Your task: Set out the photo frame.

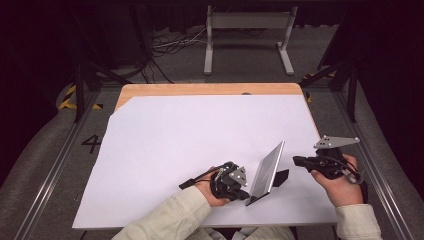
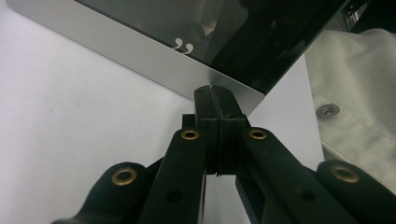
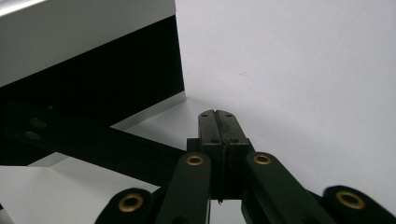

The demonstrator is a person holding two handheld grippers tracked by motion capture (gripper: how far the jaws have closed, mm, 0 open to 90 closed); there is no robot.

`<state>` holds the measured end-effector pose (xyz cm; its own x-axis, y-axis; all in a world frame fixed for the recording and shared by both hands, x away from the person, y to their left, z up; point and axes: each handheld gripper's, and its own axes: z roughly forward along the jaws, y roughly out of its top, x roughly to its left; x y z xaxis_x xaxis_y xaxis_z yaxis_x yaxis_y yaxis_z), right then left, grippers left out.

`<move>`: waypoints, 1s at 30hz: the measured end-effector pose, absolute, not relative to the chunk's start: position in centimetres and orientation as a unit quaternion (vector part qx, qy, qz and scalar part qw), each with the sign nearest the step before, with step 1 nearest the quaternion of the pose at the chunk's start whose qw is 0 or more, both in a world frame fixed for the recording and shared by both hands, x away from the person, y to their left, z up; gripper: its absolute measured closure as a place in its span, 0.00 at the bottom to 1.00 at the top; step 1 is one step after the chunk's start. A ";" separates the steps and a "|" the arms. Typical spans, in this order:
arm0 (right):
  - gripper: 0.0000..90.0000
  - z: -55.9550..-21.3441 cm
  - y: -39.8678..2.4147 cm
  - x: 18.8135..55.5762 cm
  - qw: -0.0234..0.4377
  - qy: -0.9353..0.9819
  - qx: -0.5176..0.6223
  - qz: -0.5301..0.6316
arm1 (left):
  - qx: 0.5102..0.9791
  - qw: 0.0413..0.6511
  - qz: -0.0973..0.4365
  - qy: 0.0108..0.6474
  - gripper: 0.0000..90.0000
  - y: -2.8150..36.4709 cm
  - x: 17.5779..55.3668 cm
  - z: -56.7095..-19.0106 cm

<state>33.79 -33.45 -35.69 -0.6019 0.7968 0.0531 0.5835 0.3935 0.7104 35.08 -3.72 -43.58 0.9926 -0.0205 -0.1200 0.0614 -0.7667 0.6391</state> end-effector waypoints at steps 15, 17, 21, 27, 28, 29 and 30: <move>1.00 -36.0 -33.7 33.7 0.149 0.820 0.424 0.354 | 0.939 0.337 -0.067 0.008 1.00 -4.9 34.7 -43.9; 1.00 -36.1 -33.8 33.6 0.148 0.821 0.426 0.351 | 0.939 0.337 -0.067 0.005 1.00 -5.1 34.7 -43.9; 0.98 -36.0 -34.0 33.3 0.158 0.821 0.426 0.346 | 0.939 0.336 -0.070 0.002 1.00 -5.5 34.6 -43.9; 0.98 -36.0 -34.4 32.8 0.164 0.821 0.429 0.340 | 0.939 0.337 -0.072 -0.007 1.00 -6.2 34.6 -43.9; 0.98 -36.0 -34.5 32.7 0.165 0.820 0.431 0.339 | 0.939 0.336 -0.074 -0.009 1.00 -6.3 34.5 -43.9; 0.99 -35.9 -34.6 32.5 0.166 0.820 0.431 0.339 | 0.939 0.335 -0.074 -0.010 1.00 -6.4 34.5 -43.9; 0.99 -35.8 -34.7 32.4 0.165 0.819 0.434 0.337 | 0.939 0.336 -0.074 -0.012 1.00 -6.5 34.5 -43.9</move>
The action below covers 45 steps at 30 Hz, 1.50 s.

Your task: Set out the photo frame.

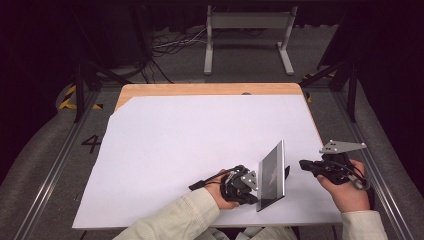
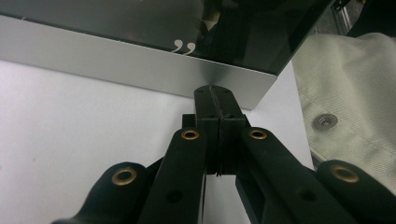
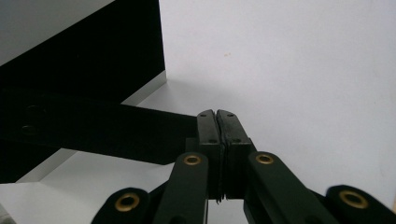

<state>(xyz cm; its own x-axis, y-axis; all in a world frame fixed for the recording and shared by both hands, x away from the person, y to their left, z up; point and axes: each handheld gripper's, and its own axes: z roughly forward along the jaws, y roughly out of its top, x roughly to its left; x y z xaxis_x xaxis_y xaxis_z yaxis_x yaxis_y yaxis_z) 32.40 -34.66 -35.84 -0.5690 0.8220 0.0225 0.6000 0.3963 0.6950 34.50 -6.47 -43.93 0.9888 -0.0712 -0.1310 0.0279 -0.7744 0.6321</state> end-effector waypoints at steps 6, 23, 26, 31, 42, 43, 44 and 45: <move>1.00 -35.7 -35.0 31.9 0.165 0.817 0.441 0.333 | 0.939 0.335 -0.077 -0.022 1.00 -7.3 34.3 -43.9; 0.98 -35.2 -36.0 31.1 0.138 0.801 0.469 0.346 | 0.937 0.338 -0.088 -0.026 1.00 -8.7 33.9 -44.0; 0.97 -35.3 -36.0 31.2 0.131 0.800 0.471 0.346 | 0.935 0.341 -0.090 -0.029 1.00 -8.9 34.0 -44.0; 0.94 -35.3 -35.8 31.4 0.127 0.800 0.473 0.348 | 0.933 0.346 -0.091 -0.027 1.00 -9.2 33.8 -44.1; 0.90 -35.3 -35.7 31.4 0.125 0.800 0.472 0.349 | 0.931 0.351 -0.094 -0.029 1.00 -9.5 33.8 -44.2; 0.90 -35.3 -35.7 31.4 0.125 0.800 0.472 0.349 | 0.931 0.351 -0.094 -0.029 1.00 -9.5 33.8 -44.2; 0.90 -35.3 -35.7 31.4 0.126 0.799 0.472 0.350 | 0.932 0.350 -0.095 -0.026 1.00 -9.4 33.9 -44.2; 0.89 -35.3 -35.8 31.4 0.126 0.799 0.473 0.350 | 0.931 0.353 -0.094 -0.024 1.00 -9.3 33.9 -44.2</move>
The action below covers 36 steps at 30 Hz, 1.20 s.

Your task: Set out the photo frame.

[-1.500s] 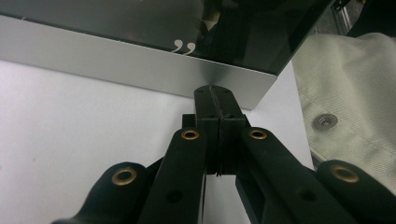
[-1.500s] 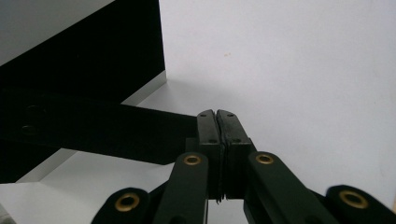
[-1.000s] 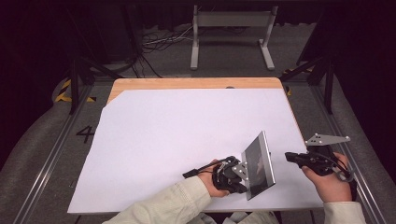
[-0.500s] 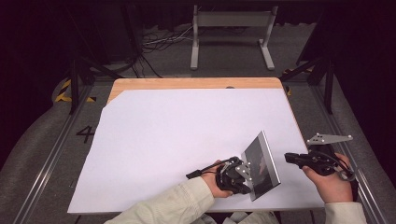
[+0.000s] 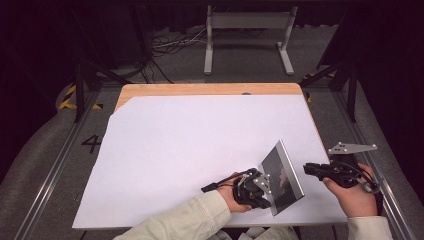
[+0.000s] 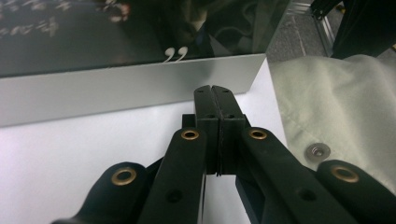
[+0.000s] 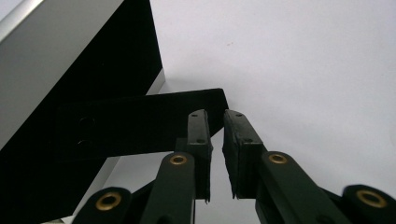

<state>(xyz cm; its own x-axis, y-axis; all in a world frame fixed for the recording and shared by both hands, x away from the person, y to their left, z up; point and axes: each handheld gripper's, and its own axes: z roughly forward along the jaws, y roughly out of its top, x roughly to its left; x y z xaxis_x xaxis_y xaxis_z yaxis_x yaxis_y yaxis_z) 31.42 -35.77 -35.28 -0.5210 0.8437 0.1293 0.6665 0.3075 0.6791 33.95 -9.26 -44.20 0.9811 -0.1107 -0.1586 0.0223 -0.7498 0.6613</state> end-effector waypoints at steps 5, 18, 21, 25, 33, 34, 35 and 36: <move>0.87 -35.2 -35.8 31.5 0.127 0.799 0.472 0.351 | 0.930 0.356 -0.089 -0.015 1.00 -8.2 34.5 -43.7; 0.85 -34.9 -35.0 32.3 0.128 0.801 0.464 0.356 | 0.928 0.366 -0.053 0.042 1.00 -2.9 36.7 -42.7; 0.84 -34.8 -35.0 32.4 0.125 0.797 0.467 0.361 | 0.928 0.366 -0.047 0.053 1.00 -1.7 37.1 -42.6; 0.84 -34.4 -34.9 32.3 0.127 0.798 0.464 0.364 | 0.925 0.372 -0.040 0.074 1.00 0.0 37.7 -42.3; 0.82 -33.0 -34.3 32.1 0.122 0.795 0.463 0.373 | 0.917 0.385 -0.027 0.099 1.00 2.8 38.1 -41.7; 0.82 -32.8 -34.3 32.1 0.122 0.794 0.464 0.374 | 0.916 0.388 -0.026 0.100 1.00 3.0 38.2 -41.6; 0.81 -32.6 -34.2 32.1 0.122 0.794 0.464 0.374 | 0.916 0.387 -0.026 0.104 1.00 3.2 38.3 -41.5; 0.81 -32.4 -34.2 32.1 0.121 0.794 0.463 0.375 | 0.914 0.390 -0.024 0.105 1.00 3.4 38.4 -41.4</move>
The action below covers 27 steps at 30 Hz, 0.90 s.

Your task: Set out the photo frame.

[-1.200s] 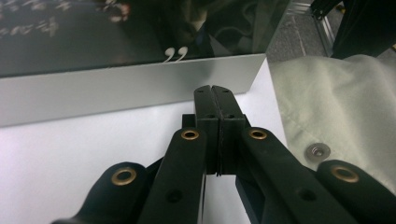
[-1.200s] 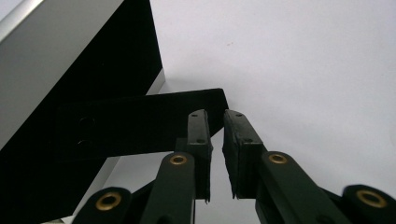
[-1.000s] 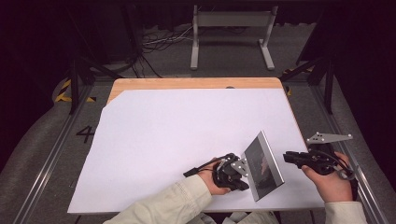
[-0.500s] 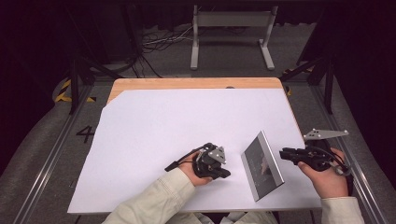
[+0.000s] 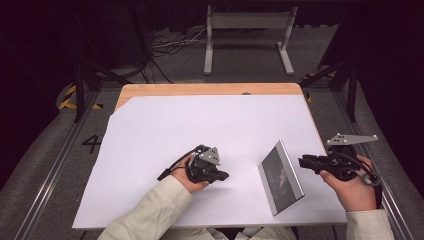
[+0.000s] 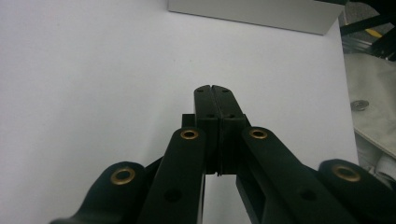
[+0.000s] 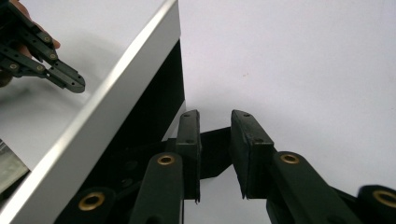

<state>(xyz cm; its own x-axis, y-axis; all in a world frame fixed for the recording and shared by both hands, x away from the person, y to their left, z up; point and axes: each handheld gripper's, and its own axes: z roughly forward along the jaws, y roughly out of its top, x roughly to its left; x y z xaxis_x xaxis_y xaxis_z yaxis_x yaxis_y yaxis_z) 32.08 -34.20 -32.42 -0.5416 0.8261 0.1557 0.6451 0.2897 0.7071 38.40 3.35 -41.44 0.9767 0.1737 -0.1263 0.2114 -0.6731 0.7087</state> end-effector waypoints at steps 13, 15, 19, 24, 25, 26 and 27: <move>0.73 -30.0 -33.3 31.7 0.112 0.790 0.474 0.373 | 0.912 0.388 -0.016 0.132 0.99 5.7 39.2 -41.6; 0.72 -29.7 -33.2 31.5 0.113 0.788 0.474 0.376 | 0.911 0.390 -0.013 0.136 0.99 6.1 39.4 -41.5; 0.68 -29.0 -32.6 30.9 0.110 0.786 0.469 0.387 | 0.905 0.401 -0.004 0.144 0.99 6.8 39.8 -41.0; 0.63 -29.0 -31.9 30.6 0.097 0.784 0.471 0.392 | 0.902 0.403 -0.002 0.154 0.99 7.3 40.1 -41.0; 0.62 -29.0 -31.8 30.6 0.096 0.784 0.471 0.393 | 0.902 0.402 0.001 0.156 0.99 7.4 40.1 -41.0; 0.61 -29.0 -31.7 30.6 0.093 0.782 0.472 0.396 | 0.902 0.402 0.001 0.156 0.99 7.4 40.1 -41.0; 0.59 -29.0 -31.5 30.5 0.089 0.782 0.473 0.396 | 0.901 0.402 0.001 0.161 0.99 7.7 40.3 -40.9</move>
